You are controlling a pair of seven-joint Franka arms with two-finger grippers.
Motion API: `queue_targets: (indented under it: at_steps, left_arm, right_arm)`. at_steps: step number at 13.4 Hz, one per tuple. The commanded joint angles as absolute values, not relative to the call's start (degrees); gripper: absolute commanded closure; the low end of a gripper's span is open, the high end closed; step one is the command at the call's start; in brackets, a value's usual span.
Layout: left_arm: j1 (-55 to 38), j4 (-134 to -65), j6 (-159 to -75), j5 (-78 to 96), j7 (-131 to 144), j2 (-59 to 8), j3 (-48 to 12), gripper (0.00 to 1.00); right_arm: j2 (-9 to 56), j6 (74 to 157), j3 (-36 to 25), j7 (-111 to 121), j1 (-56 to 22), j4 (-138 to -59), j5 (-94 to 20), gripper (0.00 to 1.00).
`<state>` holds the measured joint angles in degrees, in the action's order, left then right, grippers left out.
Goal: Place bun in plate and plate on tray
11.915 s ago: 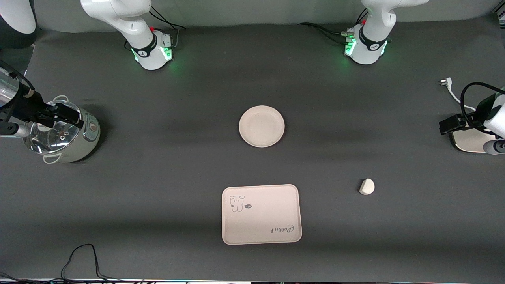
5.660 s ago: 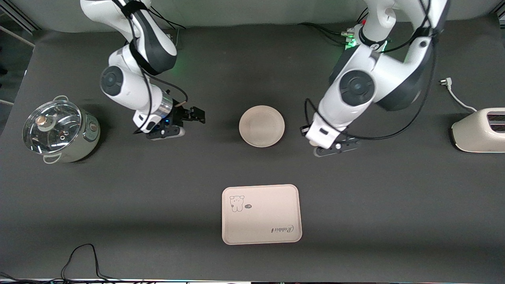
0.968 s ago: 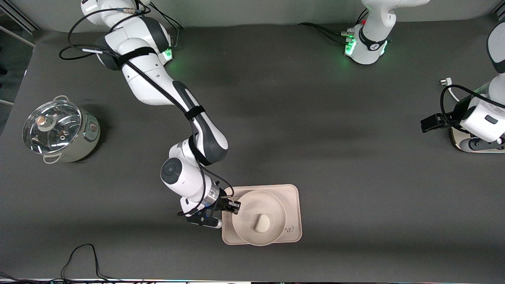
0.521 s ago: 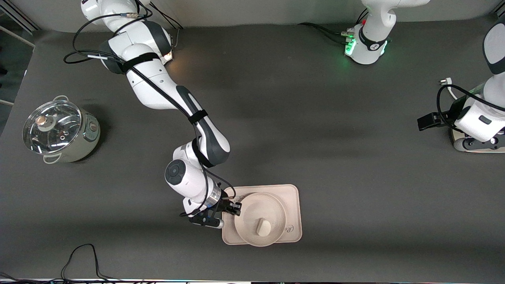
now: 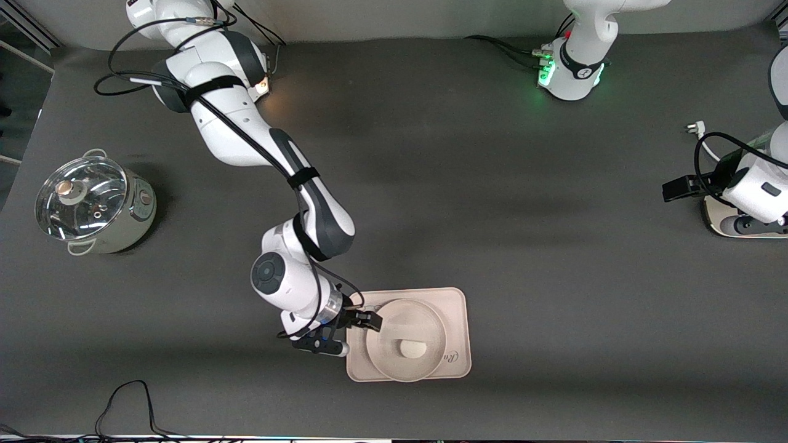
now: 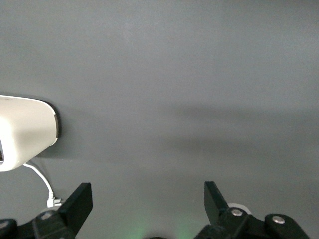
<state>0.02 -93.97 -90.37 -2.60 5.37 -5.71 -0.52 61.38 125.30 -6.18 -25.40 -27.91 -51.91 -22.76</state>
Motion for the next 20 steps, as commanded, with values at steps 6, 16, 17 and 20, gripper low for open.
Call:
queue_targets:
  at_steps: [6,16,17,20]
  left_arm:
    - [-1.0,-93.5,-88.7,-2.4,5.7,-2.9,-0.6,0.0]
    - [-1.6,-89.0,-87.1,-2.6,7.6,-4.7,-0.5,0.0]
    - [-1.4,-88.9,-87.2,-2.5,7.6,-4.7,-0.5,0.0]
    - [-1.6,-88.0,-87.3,-2.2,7.8,-4.7,-0.5,0.0]
  right_arm:
    - [42.0,92.9,-14.8,-17.6,-20.8,-55.5,-22.3,0.0]
    - [10.0,96.9,-9.1,-3.8,-9.8,-91.0,-9.2,0.0]
    - [7.0,97.6,-8.8,-3.8,-9.5,-94.1,-6.1,0.0]
    - [-1.4,99.3,-7.7,-3.8,-9.4,-102.4,-3.3,0.0]
